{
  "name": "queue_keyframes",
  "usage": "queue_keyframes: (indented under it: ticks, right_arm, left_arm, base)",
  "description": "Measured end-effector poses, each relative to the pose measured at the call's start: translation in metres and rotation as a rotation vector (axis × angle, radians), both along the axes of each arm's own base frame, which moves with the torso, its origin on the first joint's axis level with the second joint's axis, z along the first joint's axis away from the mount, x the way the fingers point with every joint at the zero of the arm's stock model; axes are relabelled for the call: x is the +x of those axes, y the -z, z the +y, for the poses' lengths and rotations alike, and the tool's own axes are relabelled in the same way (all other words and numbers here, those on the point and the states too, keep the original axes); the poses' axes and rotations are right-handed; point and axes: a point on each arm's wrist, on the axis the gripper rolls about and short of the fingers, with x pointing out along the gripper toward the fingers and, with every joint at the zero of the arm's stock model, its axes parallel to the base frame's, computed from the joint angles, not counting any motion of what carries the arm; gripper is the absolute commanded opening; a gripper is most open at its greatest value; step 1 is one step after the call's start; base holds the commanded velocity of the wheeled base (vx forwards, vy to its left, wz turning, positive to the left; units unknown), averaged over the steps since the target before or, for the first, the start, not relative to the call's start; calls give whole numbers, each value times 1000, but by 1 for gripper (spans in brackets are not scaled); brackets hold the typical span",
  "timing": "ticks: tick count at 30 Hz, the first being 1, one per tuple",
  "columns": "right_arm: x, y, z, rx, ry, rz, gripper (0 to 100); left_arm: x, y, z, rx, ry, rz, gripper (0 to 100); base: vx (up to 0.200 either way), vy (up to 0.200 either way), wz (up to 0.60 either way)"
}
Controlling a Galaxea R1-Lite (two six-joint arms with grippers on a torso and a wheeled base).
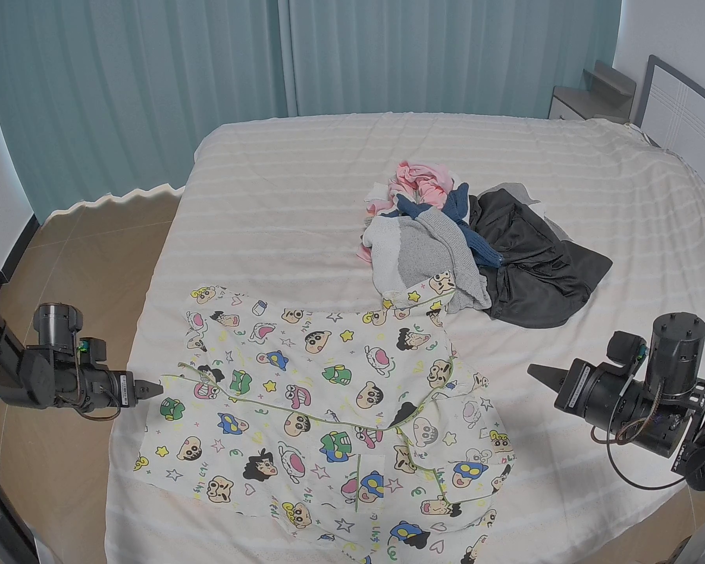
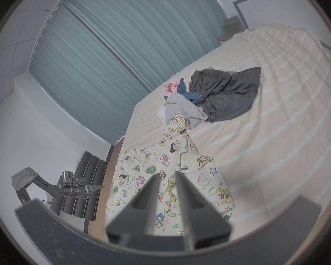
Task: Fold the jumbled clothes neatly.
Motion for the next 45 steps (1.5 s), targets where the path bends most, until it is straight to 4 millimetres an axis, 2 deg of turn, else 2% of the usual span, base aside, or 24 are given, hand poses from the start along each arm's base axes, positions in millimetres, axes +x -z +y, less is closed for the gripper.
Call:
queue_keyframes:
  ticks: [5, 12, 16, 19, 23, 27, 36, 45]
  right_arm:
    - [-6, 8, -3, 1, -34, 42, 100]
    - [-21, 24, -9, -22, -50, 124, 100]
    - [-30, 36, -13, -42, -54, 188, 100]
    - [-35, 41, -12, -15, -49, 221, 100]
    - [-38, 45, -11, 4, -50, 242, 100]
    - [-40, 48, -10, 2, -55, 254, 100]
    - [-40, 48, -8, 3, -60, 245, 100]
    - [-38, 44, -7, 26, -61, 198, 100]
  left_arm:
    - [-38, -13, -7, -82, -2, 21, 100]
    - [-103, -1, -21, -202, -42, 148, 100]
    - [-125, 5, -27, -289, -124, 216, 100]
    - [-134, 8, -29, -335, -179, 252, 100]
    - [-136, 13, -29, -367, -226, 284, 100]
    - [-130, 18, -28, -369, -249, 282, 100]
    - [-101, 39, -20, -339, -343, 194, 100]
    - [-86, 63, -26, -282, -393, 200, 100]
  base:
    - [0, 0, 0]
    - [0, 0, 0]
    - [0, 0, 0]
    - [0, 0, 0]
    - [0, 0, 0]
    - [0, 0, 0]
    - [0, 0, 0]
    - [0, 0, 0]
